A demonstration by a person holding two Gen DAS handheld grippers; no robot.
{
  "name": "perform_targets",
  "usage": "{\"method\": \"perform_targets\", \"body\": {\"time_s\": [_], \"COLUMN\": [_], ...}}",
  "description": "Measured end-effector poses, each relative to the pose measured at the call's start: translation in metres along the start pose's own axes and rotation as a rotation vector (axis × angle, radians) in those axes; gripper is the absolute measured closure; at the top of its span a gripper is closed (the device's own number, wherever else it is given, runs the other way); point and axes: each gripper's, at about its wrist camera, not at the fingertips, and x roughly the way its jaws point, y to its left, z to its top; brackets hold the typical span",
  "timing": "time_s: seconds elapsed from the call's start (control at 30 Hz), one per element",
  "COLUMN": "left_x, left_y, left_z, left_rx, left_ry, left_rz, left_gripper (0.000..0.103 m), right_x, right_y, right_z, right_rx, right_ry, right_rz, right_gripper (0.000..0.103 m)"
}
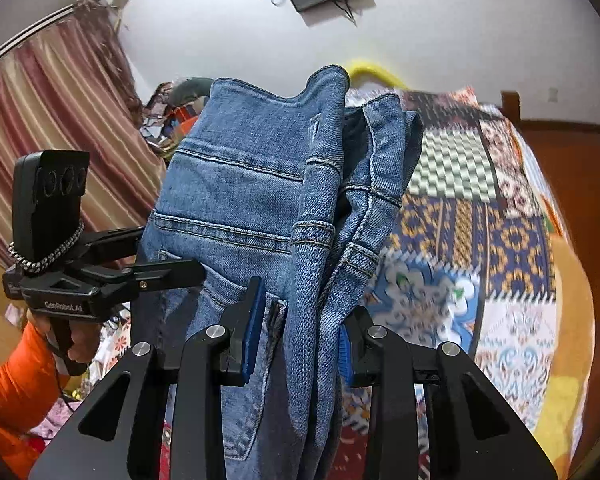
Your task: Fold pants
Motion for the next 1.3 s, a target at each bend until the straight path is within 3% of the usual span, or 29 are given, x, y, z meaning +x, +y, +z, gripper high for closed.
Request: {"method": "perform_targets", "body": {"time_s": [0.7,0.97,1.3], "left_x": [-0.080,-0.080,-0.048], "left_y": [0.098,0.158,0.217], "left_z": [0.010,0.018,0.028], "left_rx": [-0.110,-0.171,-0.231], "left_ry": [-0.159,-0.167,-0.120], "left_rz": [0.112,0.137,0.167], "left_gripper": [0.041,0.041,0.041], "right_x": [0.063,0.117,0.191], "right_y": [0.069,0.090,0.094], "right_z": [0.075,0.102,0.123], "right_rx": [-0.145,-0.176,-0.181], "right_ry": [-0.056,-0.038,0.027], "right_rz": [0.105,0.136,0.138], "right_gripper": [0.074,0.074,0.074]}}
